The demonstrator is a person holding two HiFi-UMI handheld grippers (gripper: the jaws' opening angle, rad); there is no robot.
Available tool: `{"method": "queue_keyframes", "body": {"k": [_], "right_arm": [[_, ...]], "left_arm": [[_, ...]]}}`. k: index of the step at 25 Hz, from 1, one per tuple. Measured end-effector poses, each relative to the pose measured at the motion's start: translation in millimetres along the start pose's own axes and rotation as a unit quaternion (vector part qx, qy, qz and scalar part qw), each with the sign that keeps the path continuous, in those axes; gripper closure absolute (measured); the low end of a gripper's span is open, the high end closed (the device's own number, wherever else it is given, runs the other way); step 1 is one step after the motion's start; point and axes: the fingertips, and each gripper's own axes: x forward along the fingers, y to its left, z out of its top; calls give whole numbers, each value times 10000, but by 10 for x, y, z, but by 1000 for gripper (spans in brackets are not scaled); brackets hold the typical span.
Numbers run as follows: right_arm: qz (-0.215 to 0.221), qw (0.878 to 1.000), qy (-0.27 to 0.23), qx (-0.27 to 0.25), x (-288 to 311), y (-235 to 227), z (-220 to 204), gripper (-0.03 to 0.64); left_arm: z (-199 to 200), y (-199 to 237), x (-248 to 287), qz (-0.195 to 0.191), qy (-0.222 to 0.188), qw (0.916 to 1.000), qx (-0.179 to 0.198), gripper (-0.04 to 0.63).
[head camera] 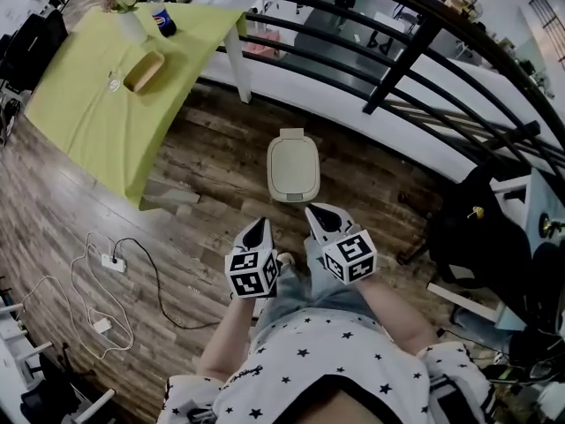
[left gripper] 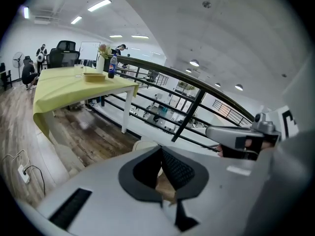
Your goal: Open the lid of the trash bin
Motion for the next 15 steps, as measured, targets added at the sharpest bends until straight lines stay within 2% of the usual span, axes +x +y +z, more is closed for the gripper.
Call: {"method": "queue_keyframes", "body": {"k": [5,15], "right_arm": [[-9,9996,290,21,380,-273,-278,623],[-13,9967,797,151,977,-722,-944,623]], "left_arm": [[-67,166,372,143,150,9998,-52,588],[-513,408,926,369,606,9969,-343,588]]}}
